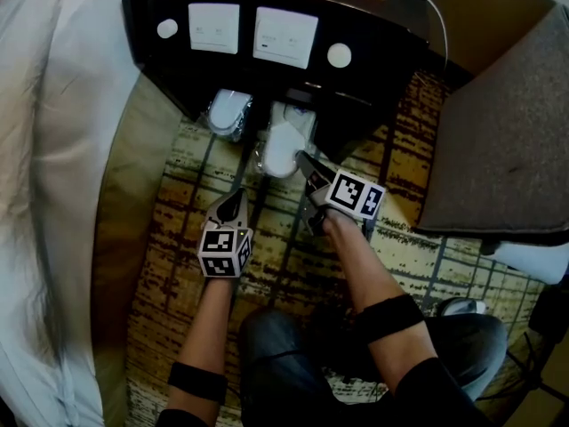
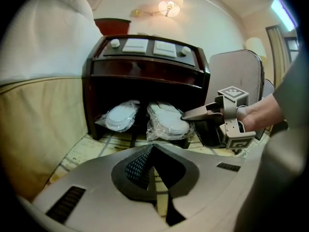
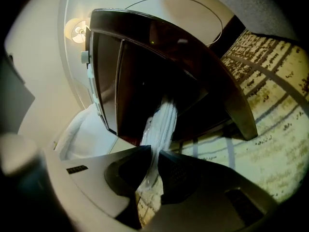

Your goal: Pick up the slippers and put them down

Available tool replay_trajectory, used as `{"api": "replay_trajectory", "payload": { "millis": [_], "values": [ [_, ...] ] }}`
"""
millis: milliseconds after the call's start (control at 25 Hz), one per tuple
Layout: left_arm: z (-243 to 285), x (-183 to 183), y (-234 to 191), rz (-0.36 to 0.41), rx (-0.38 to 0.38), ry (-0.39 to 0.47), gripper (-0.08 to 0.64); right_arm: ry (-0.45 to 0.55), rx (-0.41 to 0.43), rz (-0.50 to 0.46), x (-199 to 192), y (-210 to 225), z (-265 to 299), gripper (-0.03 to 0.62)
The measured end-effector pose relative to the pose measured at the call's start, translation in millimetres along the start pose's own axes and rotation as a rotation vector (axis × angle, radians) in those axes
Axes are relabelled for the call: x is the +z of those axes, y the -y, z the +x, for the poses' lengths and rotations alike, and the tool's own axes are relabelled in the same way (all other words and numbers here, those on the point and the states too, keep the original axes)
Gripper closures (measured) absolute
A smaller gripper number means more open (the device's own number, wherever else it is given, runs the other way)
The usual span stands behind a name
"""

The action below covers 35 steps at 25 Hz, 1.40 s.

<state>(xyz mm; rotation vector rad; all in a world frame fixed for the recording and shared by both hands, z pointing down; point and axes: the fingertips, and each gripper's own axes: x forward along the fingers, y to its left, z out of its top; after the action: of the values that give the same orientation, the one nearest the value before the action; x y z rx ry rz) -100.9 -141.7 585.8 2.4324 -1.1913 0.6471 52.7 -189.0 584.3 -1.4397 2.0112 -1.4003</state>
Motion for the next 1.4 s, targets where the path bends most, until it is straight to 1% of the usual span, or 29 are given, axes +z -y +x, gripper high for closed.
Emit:
{"api": "replay_trajectory", "payload": {
  "millis": [320,640,880,1000,1120,1160,1240,1280,1320,1400],
  "values": [
    [31.3,22.6,-3.4,0.011,-0.008,0.021,0.559,0.048,-0.037,-0.010,33.2,8.4,25.9,0.523],
    [50.7,48.4,-1.5,0.019,-0.018,0.050,0.559,0.076,-0.107,-0.021,46.4,21.5,42.6,0.523],
    [50.4,45.4,-2.8,0.017,-0.019,0.047,0.559,0.102,-0.173,-0.022,51.2,34.4,45.9,0.518],
    [48.8,40.5,-4.7,0.014,-0.019,0.042,0.559,0.118,-0.199,-0.011,52.5,40.4,46.2,0.502],
    [45.8,38.1,-8.6,0.006,-0.012,0.044,0.559,0.134,-0.260,-0.030,55.3,46.8,44.7,0.494],
    [44.3,38.0,-9.4,0.000,-0.010,0.043,0.559,0.140,-0.287,-0.041,56.7,48.8,43.9,0.483],
    [41.5,36.4,-10.1,-0.008,-0.007,0.041,0.559,0.143,-0.333,-0.055,57.1,52.3,42.3,0.438],
    [40.2,35.0,-10.1,-0.011,-0.005,0.040,0.559,0.141,-0.348,-0.056,56.1,53.5,41.6,0.376],
    [39.1,33.3,-10.0,-0.012,-0.005,0.038,0.559,0.140,-0.361,-0.058,55.0,54.4,40.6,0.346],
    [37.1,30.1,-10.7,-0.011,-0.003,0.035,0.560,0.143,-0.382,-0.069,54.0,55.9,37.6,0.322]
  ]
}}
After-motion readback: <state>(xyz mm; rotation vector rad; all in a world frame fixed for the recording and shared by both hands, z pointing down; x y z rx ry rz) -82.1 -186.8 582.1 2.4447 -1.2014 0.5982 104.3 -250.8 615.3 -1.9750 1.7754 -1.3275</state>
